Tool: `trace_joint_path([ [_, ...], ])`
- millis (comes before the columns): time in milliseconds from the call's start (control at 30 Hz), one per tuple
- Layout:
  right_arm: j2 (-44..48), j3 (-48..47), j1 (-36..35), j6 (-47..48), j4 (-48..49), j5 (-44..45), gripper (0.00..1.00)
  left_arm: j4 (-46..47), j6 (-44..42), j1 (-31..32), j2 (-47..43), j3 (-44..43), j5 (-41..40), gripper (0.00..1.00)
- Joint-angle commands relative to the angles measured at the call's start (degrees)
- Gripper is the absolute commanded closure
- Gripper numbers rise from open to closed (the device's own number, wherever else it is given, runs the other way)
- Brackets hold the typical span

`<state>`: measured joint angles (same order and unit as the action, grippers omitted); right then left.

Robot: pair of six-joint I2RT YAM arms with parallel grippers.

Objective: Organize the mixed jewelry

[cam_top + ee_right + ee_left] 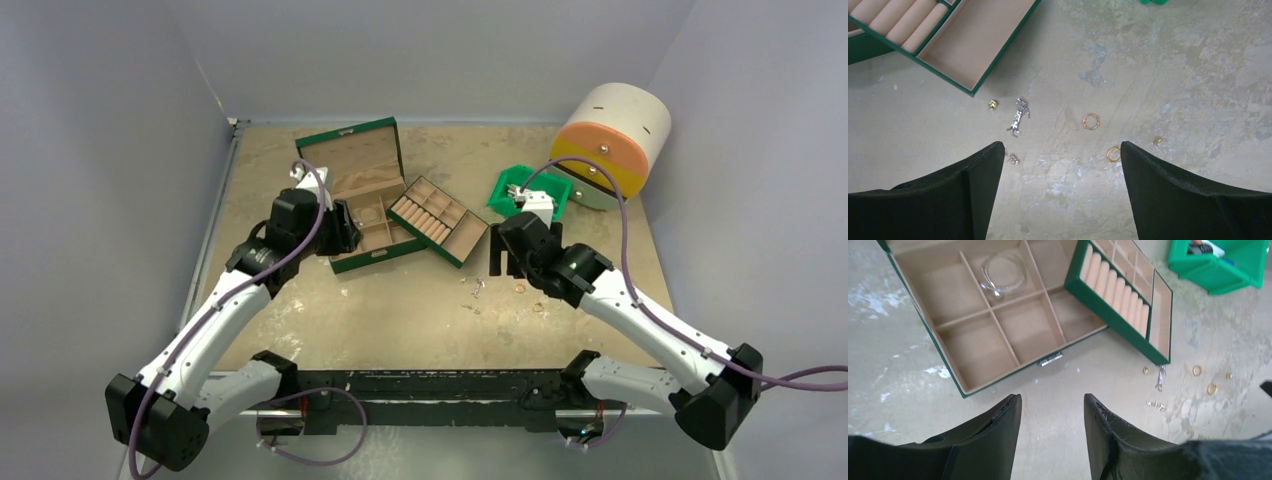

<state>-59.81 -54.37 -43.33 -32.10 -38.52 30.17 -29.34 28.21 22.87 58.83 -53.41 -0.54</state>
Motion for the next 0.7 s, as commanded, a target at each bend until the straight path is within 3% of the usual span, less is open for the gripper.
trace_joint_path([
  [0, -2.38, -2.97, 3.99, 2.98, 0.91, -5.11, 0.12, 5.19, -2.98, -0.37, -3.18, 4.27, 6.64, 0.51],
  [233, -7.97, -5.63, 5.98, -3.01, 6.24, -14.55, 0.14, 9.59, -3.30, -0.37, -6.49, 8.41, 8.68, 0.50],
  [667, -21.02, -13.46, 7.72, -22.42, 10.72, -12.88, 0.22, 7.72, -3.58, -0.37, -9.10, 8.82, 5.96, 0.50],
])
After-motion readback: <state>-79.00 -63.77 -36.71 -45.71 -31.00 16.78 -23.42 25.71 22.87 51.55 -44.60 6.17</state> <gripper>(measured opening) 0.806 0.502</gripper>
